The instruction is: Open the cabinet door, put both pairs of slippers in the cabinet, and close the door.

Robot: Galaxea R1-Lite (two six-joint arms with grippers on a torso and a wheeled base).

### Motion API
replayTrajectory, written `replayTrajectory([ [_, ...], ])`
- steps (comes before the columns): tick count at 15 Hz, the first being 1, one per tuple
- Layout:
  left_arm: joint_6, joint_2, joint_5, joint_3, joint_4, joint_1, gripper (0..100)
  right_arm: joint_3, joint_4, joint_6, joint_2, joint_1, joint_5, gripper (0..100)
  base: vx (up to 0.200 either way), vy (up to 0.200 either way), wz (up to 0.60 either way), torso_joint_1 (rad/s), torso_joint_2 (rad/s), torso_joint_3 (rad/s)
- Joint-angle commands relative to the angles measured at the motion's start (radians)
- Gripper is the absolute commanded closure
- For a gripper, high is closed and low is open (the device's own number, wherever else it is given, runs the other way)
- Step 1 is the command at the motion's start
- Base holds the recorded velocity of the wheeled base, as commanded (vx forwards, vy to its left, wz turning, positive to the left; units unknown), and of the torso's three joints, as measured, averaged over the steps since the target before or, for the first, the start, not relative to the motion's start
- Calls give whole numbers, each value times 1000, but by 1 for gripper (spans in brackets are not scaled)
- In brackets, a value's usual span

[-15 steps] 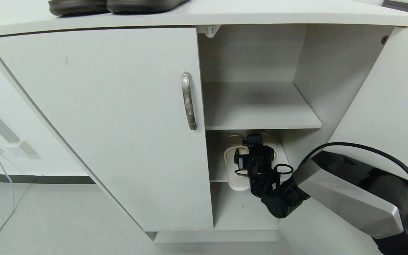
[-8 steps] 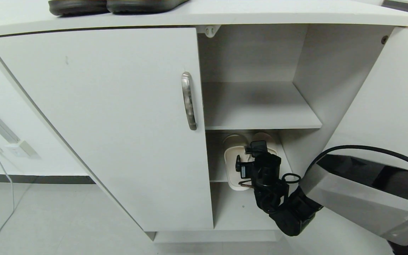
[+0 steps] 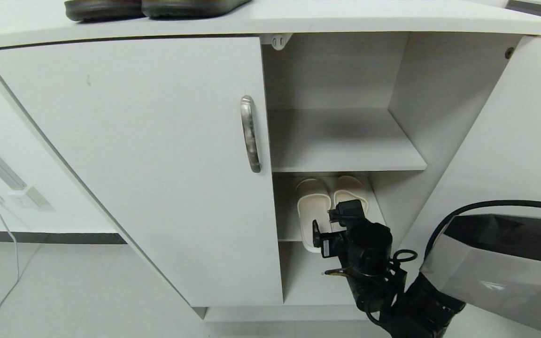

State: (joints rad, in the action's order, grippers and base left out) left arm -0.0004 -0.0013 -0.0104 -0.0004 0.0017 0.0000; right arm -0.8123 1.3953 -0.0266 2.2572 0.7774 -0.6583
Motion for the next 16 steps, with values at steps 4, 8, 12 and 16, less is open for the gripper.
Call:
replayTrajectory([
  [4, -1, 1, 0, -1, 0, 0, 100, 148, 100, 4, -53, 57, 0, 0, 0, 0, 0, 0, 0, 0],
  [8, 0, 1, 1, -1, 0, 0, 100, 148, 103, 2, -53, 62, 0, 0, -100, 0, 0, 2, 1, 1],
  [12, 0, 1, 1, -1, 0, 0, 100, 148, 103, 4, -53, 66, -1, 0, -200, 0, 0, 1, -1, 2],
  [16, 0, 1, 3, 0, 0, 0, 100, 145, 97, 1, -53, 71, -1, 0, -150, 0, 0, 2, 4, 2],
])
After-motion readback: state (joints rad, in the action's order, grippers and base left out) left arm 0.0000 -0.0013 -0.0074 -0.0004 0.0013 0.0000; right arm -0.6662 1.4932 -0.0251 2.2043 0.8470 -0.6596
